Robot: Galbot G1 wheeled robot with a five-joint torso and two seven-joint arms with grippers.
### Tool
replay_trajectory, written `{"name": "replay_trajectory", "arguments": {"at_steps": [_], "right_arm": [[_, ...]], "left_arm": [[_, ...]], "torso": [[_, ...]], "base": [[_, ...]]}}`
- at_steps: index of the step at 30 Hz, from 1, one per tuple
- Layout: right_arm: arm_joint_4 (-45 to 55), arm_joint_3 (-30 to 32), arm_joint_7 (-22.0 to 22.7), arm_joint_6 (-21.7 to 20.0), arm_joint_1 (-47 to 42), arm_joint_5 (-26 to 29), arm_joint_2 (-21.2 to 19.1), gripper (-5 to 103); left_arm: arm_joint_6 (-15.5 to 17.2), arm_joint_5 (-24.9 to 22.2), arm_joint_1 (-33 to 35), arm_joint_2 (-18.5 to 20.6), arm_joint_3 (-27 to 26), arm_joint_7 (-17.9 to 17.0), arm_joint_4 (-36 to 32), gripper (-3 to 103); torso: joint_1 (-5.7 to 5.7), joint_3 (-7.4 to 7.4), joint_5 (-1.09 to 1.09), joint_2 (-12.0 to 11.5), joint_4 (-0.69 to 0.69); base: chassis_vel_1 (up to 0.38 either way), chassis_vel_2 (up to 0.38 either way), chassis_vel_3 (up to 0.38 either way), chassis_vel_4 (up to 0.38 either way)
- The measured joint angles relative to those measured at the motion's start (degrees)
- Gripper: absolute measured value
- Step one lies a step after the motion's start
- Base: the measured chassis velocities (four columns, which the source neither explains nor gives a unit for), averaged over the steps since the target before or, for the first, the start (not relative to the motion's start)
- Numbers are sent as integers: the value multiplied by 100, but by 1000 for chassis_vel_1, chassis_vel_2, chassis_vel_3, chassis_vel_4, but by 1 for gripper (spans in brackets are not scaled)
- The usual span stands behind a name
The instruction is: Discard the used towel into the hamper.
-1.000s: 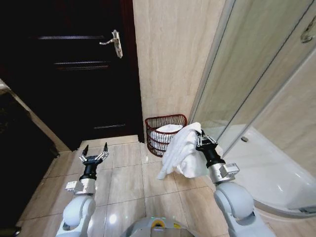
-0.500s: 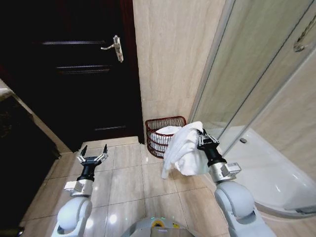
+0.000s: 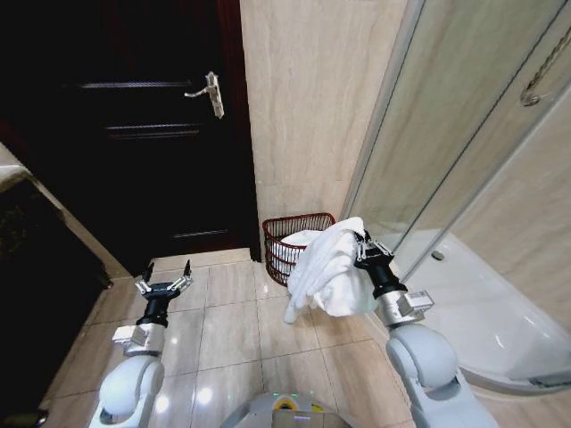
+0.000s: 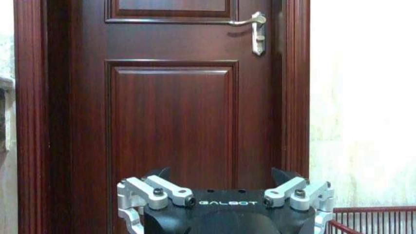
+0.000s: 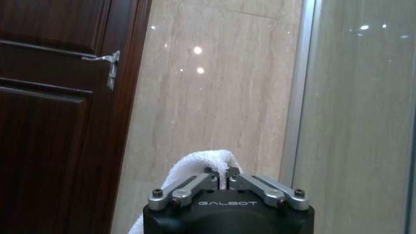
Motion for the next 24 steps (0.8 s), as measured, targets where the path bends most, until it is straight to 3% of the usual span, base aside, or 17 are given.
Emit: {"name": "replay_trajectory", "arguments": {"at_steps": [24], "right_arm": [[15, 84, -14, -9, 4, 77, -56, 4]], "left_arm": [[-17, 139, 13, -12, 48, 106, -66, 100]], "torso": [[230, 345, 1, 574, 0]], "base": [[0, 0, 0, 0]]}}
